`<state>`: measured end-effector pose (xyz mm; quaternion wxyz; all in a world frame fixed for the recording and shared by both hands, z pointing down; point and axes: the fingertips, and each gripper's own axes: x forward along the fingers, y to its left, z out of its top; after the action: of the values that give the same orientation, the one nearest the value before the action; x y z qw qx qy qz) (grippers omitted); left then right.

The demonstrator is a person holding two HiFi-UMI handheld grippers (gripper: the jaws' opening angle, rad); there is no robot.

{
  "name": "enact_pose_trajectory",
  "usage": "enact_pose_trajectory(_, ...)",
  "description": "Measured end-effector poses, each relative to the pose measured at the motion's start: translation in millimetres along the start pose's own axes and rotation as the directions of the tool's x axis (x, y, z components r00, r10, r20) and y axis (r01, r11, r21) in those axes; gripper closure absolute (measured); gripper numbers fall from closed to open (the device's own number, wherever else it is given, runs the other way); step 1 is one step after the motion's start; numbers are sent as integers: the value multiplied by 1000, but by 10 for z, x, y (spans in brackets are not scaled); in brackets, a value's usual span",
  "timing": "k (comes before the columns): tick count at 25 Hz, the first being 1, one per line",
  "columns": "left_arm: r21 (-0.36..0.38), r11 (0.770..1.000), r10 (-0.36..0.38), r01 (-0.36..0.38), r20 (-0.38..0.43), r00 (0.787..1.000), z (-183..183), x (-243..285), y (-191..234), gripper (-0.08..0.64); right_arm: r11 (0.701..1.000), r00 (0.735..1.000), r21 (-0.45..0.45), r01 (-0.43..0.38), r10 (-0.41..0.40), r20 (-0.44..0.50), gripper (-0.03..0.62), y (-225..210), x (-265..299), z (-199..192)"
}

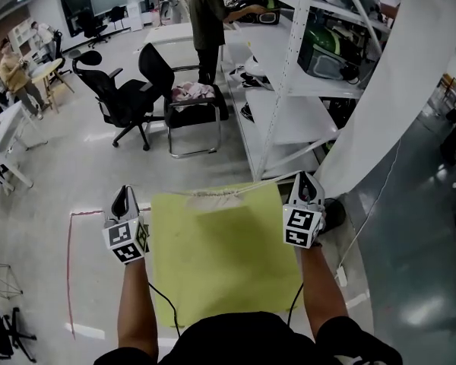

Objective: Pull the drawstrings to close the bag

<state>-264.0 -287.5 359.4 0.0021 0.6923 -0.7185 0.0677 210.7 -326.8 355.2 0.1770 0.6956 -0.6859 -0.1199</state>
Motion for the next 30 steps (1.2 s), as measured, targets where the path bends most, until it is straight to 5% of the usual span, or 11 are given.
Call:
enact_pose_trajectory(7,-21,999,-38,35,-169,985,-840,-223,-194,532,995,991,-13,-97,96,-93,578,332,-246,-509)
enact_pose_trajectory(19,-34,997,-73,65,-382,921,-1837,-700,-413,532,980,936,80,-184,199,-291,578,807,-775,-1419)
enact_pose_trajectory(24,-68,995,-100,77,-474,875,-2260,-928,-551,532,967,887,66,-245,251,-387,578,978,-981,-1790)
enact_pose_trajectory(30,-107,991,-133,86,-599,789,-2855,-1274,-661,532,948,795,95,-303,307,-523,578,1163,-1299,-2369)
